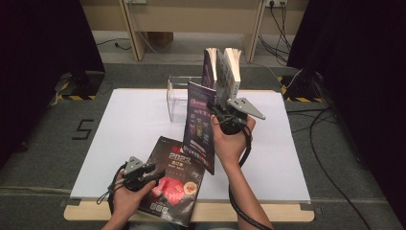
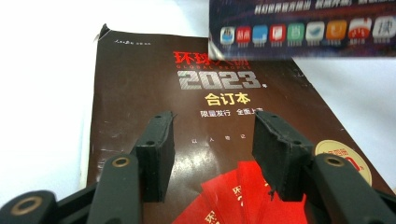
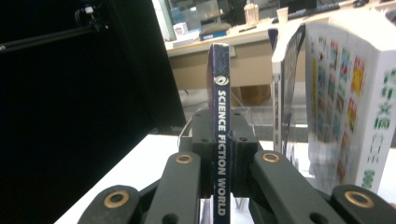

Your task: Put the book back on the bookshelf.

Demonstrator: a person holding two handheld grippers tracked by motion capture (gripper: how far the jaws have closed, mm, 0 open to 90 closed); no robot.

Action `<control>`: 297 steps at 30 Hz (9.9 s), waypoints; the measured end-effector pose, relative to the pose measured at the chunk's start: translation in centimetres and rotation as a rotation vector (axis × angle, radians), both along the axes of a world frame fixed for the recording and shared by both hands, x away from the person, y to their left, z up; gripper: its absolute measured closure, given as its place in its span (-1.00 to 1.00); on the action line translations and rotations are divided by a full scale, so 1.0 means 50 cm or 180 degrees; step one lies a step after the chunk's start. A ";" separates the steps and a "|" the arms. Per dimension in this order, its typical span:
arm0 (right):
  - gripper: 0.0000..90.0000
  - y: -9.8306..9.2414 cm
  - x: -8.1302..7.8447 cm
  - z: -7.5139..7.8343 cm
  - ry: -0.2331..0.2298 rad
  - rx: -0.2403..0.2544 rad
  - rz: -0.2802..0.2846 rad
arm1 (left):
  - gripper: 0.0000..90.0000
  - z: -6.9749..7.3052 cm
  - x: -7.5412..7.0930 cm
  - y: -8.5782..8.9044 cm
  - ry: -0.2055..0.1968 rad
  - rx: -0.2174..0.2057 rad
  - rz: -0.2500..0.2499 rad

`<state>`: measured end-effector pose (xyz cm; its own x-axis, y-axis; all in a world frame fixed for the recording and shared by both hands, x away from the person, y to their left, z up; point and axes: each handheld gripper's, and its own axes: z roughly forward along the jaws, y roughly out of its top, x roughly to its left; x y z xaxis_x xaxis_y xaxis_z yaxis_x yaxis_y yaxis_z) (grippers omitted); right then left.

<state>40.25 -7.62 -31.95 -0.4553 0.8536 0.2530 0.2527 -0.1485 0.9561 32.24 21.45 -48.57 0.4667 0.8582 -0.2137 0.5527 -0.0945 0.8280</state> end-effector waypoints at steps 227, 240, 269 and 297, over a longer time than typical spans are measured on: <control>0.88 0.095 0.152 0.022 -0.0140 -0.0543 -0.0742 | 0.07 -0.015 -0.003 -0.004 0.0088 -0.0044 -0.0105; 0.88 0.123 0.191 0.008 -0.0102 -0.0549 -0.0889 | 0.07 -0.015 -0.002 -0.002 0.0092 -0.0045 -0.0113; 0.88 0.137 0.216 -0.033 -0.0053 -0.0643 -0.1043 | 0.07 -0.018 -0.003 -0.004 0.0100 -0.0028 -0.0132; 0.80 0.125 0.219 -0.032 0.0253 -0.0679 -0.0944 | 0.07 -0.020 -0.004 -0.007 0.0105 -0.0017 -0.0146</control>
<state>51.22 -1.39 -33.56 -0.1664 0.9828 0.0797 0.3034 -0.0259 0.9525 32.03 21.12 -49.57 0.4980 0.8349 -0.2342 0.5750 -0.1159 0.8099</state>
